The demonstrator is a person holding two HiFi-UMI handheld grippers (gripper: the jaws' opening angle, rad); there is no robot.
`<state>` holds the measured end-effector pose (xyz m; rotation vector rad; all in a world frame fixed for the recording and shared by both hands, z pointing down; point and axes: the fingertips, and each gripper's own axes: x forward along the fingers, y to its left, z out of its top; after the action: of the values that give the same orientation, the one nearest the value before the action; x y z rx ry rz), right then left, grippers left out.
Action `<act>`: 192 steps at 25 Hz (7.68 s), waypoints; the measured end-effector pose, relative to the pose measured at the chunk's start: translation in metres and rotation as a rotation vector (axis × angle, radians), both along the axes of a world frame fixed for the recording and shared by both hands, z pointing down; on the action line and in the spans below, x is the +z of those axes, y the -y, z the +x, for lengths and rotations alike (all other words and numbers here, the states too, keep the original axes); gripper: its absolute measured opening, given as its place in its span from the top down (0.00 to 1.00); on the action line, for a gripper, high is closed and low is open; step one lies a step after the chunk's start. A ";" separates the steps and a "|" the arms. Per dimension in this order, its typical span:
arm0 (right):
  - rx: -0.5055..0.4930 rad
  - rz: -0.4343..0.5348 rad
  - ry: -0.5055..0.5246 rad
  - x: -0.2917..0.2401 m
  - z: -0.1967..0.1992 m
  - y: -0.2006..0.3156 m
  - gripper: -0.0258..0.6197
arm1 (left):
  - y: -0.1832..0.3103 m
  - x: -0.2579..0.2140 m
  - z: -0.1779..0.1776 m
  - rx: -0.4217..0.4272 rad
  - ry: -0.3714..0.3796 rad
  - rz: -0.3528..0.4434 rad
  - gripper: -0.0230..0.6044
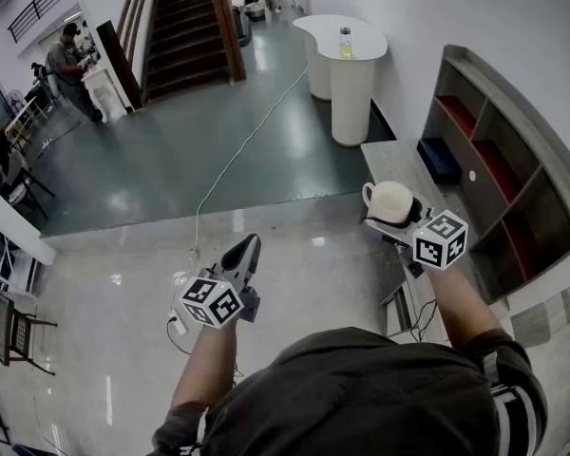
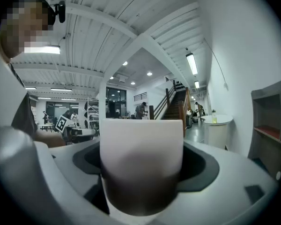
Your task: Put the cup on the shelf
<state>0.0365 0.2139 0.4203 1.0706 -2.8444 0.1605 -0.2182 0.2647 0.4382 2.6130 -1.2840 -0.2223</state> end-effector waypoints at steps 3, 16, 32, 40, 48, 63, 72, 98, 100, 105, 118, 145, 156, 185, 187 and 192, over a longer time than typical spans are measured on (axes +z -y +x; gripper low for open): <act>0.000 0.001 0.000 0.000 0.001 -0.001 0.28 | -0.002 0.001 0.002 0.002 0.000 0.001 0.96; -0.013 0.012 0.007 -0.006 0.029 0.006 0.28 | 0.004 -0.003 0.035 -0.005 0.011 0.000 0.96; -0.083 0.021 -0.008 -0.005 0.120 0.008 0.28 | 0.014 -0.013 0.143 -0.029 0.010 0.022 0.96; -0.071 0.004 0.001 0.002 0.132 0.035 0.28 | 0.046 -0.006 0.152 -0.016 0.003 0.001 0.96; -0.030 -0.011 -0.014 0.016 0.108 0.104 0.28 | 0.131 0.014 0.137 0.066 -0.025 -0.005 0.96; 0.034 0.034 0.029 -0.019 -0.019 0.345 0.28 | 0.397 -0.009 0.022 0.225 -0.004 0.009 0.96; 0.039 0.015 0.033 -0.012 -0.021 0.443 0.28 | 0.497 0.004 0.016 0.232 -0.001 -0.029 0.96; -0.025 0.044 0.032 -0.014 0.032 0.658 0.28 | 0.700 -0.017 0.072 0.141 0.016 0.028 0.96; 0.003 0.053 0.031 -0.020 0.034 0.661 0.28 | 0.706 -0.023 0.071 0.160 0.012 0.036 0.96; 0.088 0.077 0.019 -0.033 0.055 0.674 0.28 | 0.724 -0.031 0.091 0.228 0.022 0.055 0.96; 0.493 0.157 -0.051 -0.096 0.227 0.664 0.28 | 0.763 -0.067 0.256 0.535 -0.019 0.099 0.96; 1.133 0.034 -0.265 -0.150 0.514 0.607 0.28 | 0.746 -0.106 0.458 0.869 -0.067 0.117 0.96; 1.165 -0.033 -0.293 -0.132 0.539 0.621 0.28 | 0.743 -0.098 0.457 0.858 -0.052 0.105 0.96; 1.174 -0.052 -0.291 -0.133 0.539 0.615 0.17 | 0.735 -0.094 0.454 0.858 -0.047 0.104 0.96; 1.172 -0.022 -0.293 -0.141 0.534 0.613 0.16 | 0.735 -0.096 0.451 0.854 -0.045 0.110 0.96; 1.222 0.041 -0.338 -0.165 0.532 0.602 0.16 | 0.738 -0.100 0.442 0.838 -0.045 0.117 0.96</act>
<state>0.5685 -0.3883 0.2557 2.3703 -1.5645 -0.0079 0.2239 -0.4736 0.3386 2.9518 -0.0897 -0.2025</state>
